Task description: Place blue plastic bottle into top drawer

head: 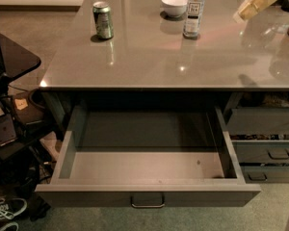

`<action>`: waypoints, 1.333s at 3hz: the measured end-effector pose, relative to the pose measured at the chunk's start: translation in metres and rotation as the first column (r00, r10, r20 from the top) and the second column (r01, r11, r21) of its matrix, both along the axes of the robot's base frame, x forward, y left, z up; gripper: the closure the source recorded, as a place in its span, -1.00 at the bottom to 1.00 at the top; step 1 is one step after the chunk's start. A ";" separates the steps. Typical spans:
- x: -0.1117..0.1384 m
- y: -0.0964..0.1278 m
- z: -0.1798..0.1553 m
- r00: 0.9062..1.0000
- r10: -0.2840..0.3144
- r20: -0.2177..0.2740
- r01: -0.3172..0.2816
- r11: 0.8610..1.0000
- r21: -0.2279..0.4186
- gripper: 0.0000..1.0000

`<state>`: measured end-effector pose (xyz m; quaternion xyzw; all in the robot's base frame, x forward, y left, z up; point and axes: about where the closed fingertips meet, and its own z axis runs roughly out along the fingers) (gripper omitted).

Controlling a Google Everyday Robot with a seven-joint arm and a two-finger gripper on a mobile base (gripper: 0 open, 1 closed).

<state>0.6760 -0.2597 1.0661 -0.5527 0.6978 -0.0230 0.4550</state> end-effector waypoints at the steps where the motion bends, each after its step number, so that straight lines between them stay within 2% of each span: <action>1: 0.000 0.000 0.000 1.000 0.000 0.000 0.000 1.000 0.000 -1.00; 2: 0.018 0.015 -0.016 1.000 -0.004 -0.020 0.007 0.995 0.102 -1.00; 3: 0.056 0.044 -0.029 0.999 -0.022 -0.038 0.032 0.956 0.290 -1.00; 4: 0.070 0.051 -0.030 0.999 -0.043 -0.034 0.052 0.936 0.347 -1.00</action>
Offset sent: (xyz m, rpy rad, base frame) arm 0.0375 0.0327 -0.0357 0.2544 0.0411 -0.0244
